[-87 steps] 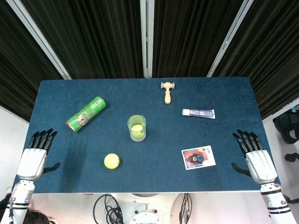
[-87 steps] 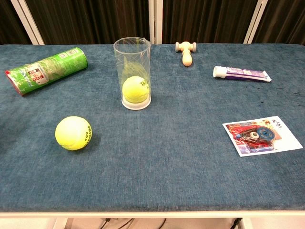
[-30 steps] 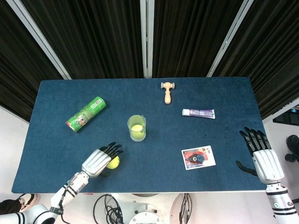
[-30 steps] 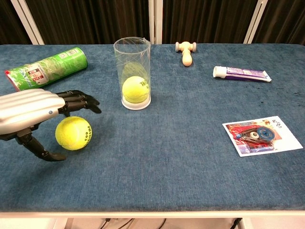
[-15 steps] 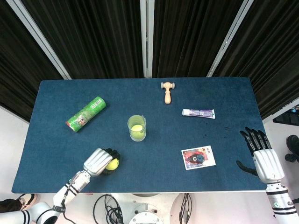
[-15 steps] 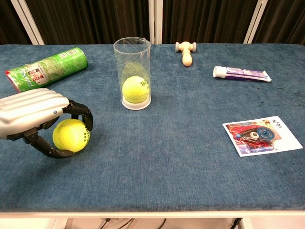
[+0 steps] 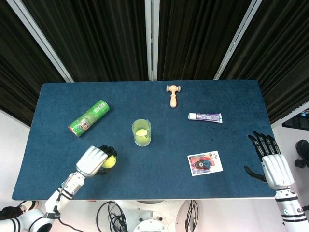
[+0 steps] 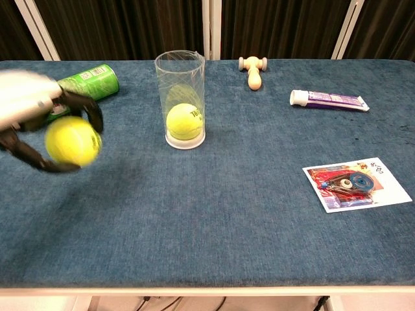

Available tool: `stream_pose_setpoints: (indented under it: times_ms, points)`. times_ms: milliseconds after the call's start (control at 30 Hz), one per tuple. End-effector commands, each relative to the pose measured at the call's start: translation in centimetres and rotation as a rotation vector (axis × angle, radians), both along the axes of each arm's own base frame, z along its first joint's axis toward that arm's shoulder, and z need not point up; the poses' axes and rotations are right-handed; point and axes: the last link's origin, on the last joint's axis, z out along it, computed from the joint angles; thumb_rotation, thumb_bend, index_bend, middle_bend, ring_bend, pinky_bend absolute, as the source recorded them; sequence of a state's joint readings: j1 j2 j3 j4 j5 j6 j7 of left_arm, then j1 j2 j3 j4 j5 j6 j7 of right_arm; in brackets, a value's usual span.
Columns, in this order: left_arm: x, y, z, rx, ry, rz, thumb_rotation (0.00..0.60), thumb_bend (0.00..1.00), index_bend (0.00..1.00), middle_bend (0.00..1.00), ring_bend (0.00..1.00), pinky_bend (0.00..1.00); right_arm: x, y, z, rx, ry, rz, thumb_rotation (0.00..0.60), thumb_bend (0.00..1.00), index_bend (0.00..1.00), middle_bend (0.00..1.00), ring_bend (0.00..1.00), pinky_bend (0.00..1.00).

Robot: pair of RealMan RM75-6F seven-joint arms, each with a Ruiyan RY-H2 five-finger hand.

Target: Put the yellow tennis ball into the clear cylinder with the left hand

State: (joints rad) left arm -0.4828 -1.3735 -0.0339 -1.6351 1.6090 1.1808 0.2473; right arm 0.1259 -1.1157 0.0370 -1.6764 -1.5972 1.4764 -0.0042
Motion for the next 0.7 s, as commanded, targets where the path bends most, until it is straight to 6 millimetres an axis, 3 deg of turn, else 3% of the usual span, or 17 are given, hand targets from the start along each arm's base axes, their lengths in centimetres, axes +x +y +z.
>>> stream_pose_setpoints:
  times_ms: [33, 133, 233, 500, 700]
  points:
    - [1.4, 1.5, 4.3, 0.117, -0.035, -0.002, 0.6, 0.28, 0.54, 0.52, 0.53, 0.78, 0.0, 0.0, 0.0, 0.0, 0.0, 0.002, 0.6, 0.14, 0.0, 0.0, 0.0, 0.0]
    - [3.5, 2.6, 6.1, 0.137, -0.09, -0.032, 0.6, 0.28, 0.54, 0.52, 0.54, 0.78, 0.0, 0.0, 0.0, -0.002, 0.002, 0.002, 0.6, 0.14, 0.0, 0.0, 0.0, 0.0]
    - [5.7, 3.6, 6.2, 0.088, -0.161, -0.068, 0.6, 0.28, 0.54, 0.52, 0.53, 0.78, 0.0, 0.0, -0.1, 0.001, 0.004, 0.0, 0.6, 0.14, 0.0, 0.0, 0.0, 0.0]
    - [11.5, 8.4, 3.8, 0.015, -0.2, -0.134, 0.6, 0.26, 0.54, 0.52, 0.53, 0.78, -0.1, -0.2, -0.7, 0.019, 0.02, -0.006, 0.6, 0.14, 0.0, 0.0, 0.0, 0.0]
    - [13.5, 10.4, 1.9, -0.018, -0.188, -0.12, 0.6, 0.26, 0.54, 0.52, 0.53, 0.78, -0.2, -0.2, -0.7, 0.017, 0.019, -0.009, 0.6, 0.14, 0.0, 0.0, 0.0, 0.0]
